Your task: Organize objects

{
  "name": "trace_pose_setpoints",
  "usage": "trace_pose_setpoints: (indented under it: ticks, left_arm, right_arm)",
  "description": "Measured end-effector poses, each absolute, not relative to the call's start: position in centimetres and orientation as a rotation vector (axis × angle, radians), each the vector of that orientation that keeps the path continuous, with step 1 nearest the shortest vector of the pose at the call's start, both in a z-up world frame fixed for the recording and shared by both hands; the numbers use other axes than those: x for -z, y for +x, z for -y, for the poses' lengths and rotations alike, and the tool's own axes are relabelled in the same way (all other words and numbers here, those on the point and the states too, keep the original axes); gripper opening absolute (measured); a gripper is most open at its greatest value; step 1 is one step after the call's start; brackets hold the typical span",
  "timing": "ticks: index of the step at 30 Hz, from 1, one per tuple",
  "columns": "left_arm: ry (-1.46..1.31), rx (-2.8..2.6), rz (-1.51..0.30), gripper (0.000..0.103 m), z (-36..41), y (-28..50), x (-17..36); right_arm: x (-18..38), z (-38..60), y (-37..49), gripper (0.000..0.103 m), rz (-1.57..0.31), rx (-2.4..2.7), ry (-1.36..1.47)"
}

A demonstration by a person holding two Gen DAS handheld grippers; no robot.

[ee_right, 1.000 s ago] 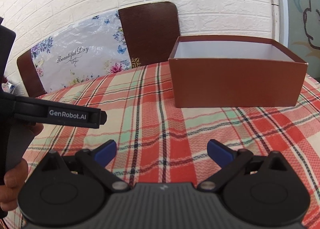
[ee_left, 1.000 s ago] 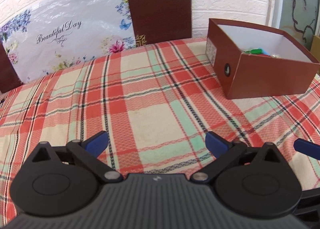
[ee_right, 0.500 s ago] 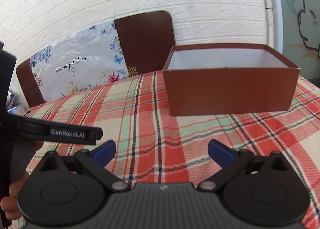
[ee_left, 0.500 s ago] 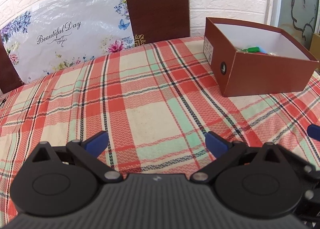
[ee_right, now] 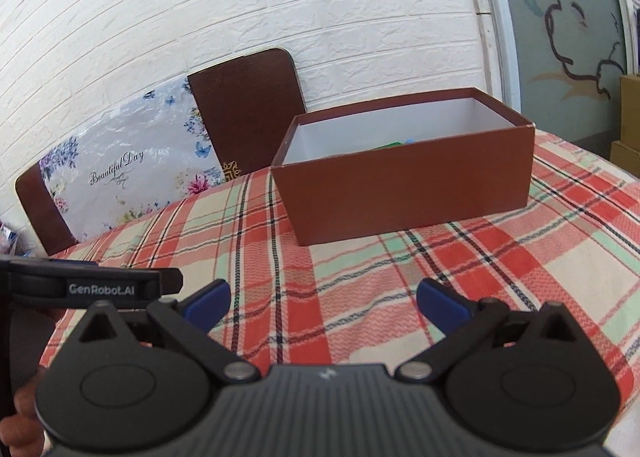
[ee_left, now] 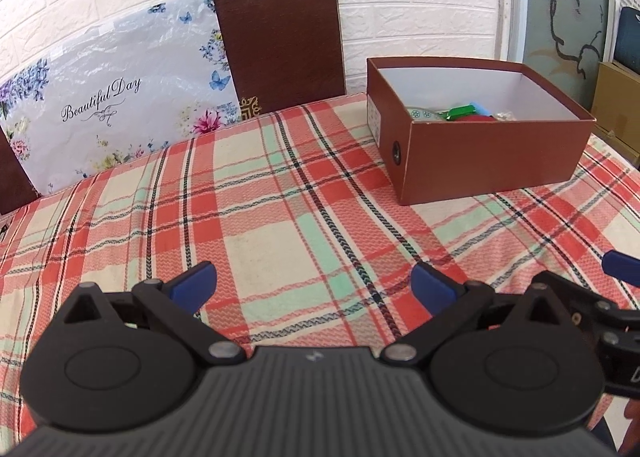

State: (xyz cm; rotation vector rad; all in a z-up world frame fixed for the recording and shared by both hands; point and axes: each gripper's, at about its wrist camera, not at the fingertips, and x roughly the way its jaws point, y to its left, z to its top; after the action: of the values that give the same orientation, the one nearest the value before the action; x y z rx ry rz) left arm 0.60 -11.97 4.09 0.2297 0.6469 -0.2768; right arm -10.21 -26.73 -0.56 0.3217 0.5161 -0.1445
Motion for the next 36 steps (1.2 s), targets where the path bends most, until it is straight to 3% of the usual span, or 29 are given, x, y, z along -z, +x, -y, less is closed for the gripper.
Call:
trace_pose_setpoints:
  ticks: [27,36]
  left_arm:
    - [0.273,0.19,-0.517,0.103,12.2,-2.0,-5.2]
    - [0.28,0.187,-0.561,0.103,12.1,-1.6,-4.7]
  right_arm:
    - [0.5,26.0,-11.2,0.103,-0.493,0.115,0.325]
    - [0.6,25.8,-11.1,0.103,-0.502,0.113,0.322]
